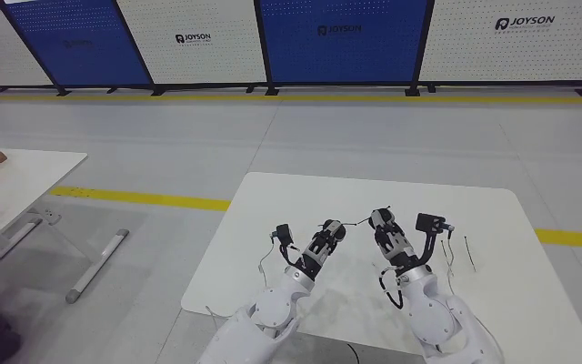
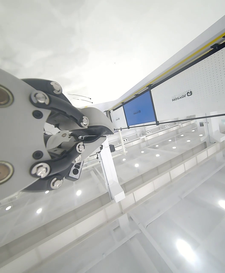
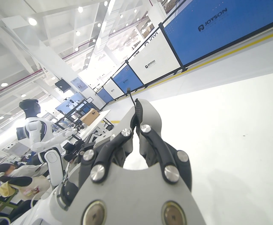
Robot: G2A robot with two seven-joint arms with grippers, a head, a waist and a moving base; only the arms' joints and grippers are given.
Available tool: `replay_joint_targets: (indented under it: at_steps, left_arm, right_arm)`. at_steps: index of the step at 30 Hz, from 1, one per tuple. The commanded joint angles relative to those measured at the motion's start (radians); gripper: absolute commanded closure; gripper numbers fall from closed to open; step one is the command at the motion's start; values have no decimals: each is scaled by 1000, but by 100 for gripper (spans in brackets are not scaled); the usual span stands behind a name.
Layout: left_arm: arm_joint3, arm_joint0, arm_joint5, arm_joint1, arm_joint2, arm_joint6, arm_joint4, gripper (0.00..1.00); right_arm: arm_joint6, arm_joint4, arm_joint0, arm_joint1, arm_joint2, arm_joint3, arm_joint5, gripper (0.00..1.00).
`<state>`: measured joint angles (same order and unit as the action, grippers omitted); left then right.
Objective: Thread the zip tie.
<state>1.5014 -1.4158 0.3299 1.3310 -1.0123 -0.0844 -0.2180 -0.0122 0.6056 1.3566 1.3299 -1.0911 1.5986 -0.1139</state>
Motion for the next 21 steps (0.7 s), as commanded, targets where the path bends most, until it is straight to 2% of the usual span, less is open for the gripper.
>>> replay_joint_targets:
  at_steps: [1, 14, 21]
  left_arm:
    - [0, 0, 0, 0, 0, 0, 0, 100]
    - [0, 0, 0, 0, 0, 0, 0, 100]
    - [0, 0, 0, 0, 0, 0, 0, 100]
  right_arm:
    - [-4, 2, 0, 1, 3, -3, 2, 100]
    - [-8, 1, -5, 10, 14, -22, 6, 100]
    - [11, -112, -31, 23, 26, -103, -78, 100]
